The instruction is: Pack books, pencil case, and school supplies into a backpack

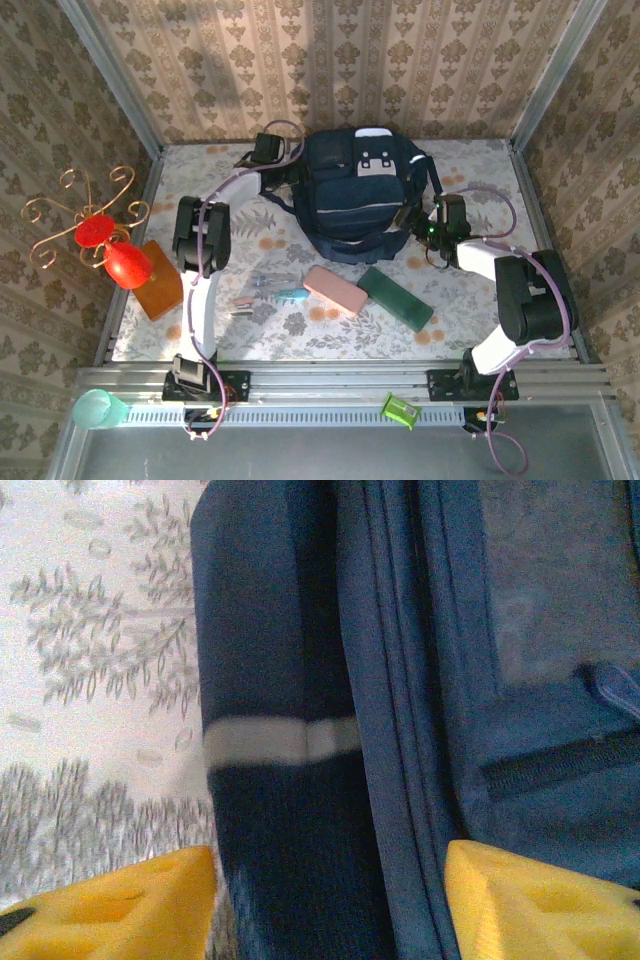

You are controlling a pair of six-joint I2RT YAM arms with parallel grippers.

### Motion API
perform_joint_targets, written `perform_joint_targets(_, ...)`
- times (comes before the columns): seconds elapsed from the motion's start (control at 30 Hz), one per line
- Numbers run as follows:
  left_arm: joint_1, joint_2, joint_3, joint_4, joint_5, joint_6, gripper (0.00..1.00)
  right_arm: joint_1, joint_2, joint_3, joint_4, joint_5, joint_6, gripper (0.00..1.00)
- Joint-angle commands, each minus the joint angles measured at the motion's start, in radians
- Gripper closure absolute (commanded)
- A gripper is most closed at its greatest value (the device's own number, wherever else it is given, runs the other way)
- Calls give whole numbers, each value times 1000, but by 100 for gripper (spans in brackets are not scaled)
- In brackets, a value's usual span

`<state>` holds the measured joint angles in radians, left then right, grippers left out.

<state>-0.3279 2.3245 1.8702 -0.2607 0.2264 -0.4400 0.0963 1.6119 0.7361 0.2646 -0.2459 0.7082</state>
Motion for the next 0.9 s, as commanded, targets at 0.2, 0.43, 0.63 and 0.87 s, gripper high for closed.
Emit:
perform_joint_targets(0.2,10,16,20,-81,-93,45,32,1,39,51,-2,-10,8,22)
perform_joint_targets(0.43,33,93,93,-99,18,3,38,2,57,48,4,-20,19,22)
perform_joint_targets(0.63,36,127,126,-62,127,-28,61,0,86,97,-56,7,16,23)
perform_joint_targets(0.87,50,-42,-90,96,207,-101,92,9,176,226,-64,-27,35,28)
